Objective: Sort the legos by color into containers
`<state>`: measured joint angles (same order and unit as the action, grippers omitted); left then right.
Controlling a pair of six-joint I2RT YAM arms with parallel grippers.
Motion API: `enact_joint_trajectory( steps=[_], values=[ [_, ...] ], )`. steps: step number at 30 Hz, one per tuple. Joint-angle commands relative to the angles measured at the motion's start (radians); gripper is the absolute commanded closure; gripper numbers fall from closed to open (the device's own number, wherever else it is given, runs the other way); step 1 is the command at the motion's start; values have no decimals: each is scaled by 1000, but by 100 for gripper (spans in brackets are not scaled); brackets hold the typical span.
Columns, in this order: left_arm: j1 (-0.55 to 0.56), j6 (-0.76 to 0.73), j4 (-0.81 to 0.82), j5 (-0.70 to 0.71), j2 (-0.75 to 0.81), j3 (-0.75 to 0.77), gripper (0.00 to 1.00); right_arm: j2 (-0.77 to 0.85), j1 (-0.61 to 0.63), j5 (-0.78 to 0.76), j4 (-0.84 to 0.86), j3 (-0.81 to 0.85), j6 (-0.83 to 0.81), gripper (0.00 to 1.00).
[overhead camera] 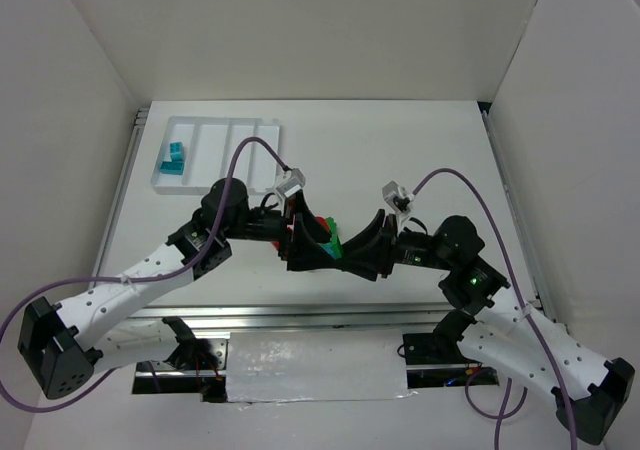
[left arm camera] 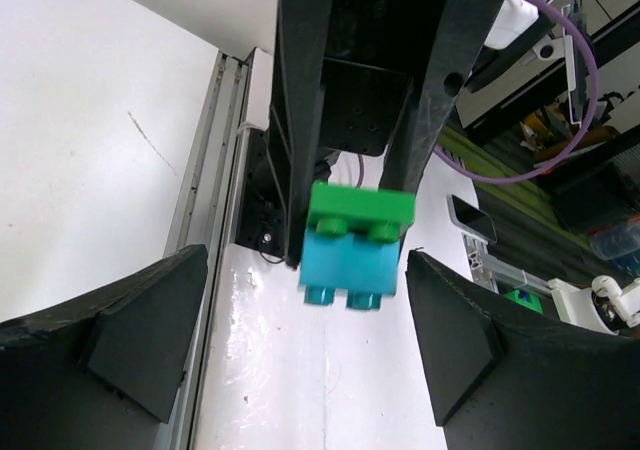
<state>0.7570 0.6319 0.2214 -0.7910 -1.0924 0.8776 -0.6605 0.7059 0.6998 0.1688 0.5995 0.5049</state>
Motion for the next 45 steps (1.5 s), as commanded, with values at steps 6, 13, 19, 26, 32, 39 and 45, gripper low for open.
enact_joint_trajectory(
  steps=[6,13,19,26,32,39,45],
  values=[
    [4,3,85,6,57,-11,16,23,-8,-17,35,13,-9,100],
    [4,6,98,-10,49,6,28,10,-8,6,52,5,-3,100],
    [4,14,111,-31,43,-6,60,25,-8,-19,44,6,-5,100],
    [4,12,113,-39,42,-14,100,39,-8,-49,34,3,-5,95],
    [4,-21,84,-43,54,-5,100,58,-6,-57,-9,11,-34,46],
    [4,-23,120,-79,66,-23,100,104,-6,-60,-68,19,-54,49],
    [4,-1,154,-94,60,-28,100,79,-6,-25,-43,17,-42,66]
  ],
)
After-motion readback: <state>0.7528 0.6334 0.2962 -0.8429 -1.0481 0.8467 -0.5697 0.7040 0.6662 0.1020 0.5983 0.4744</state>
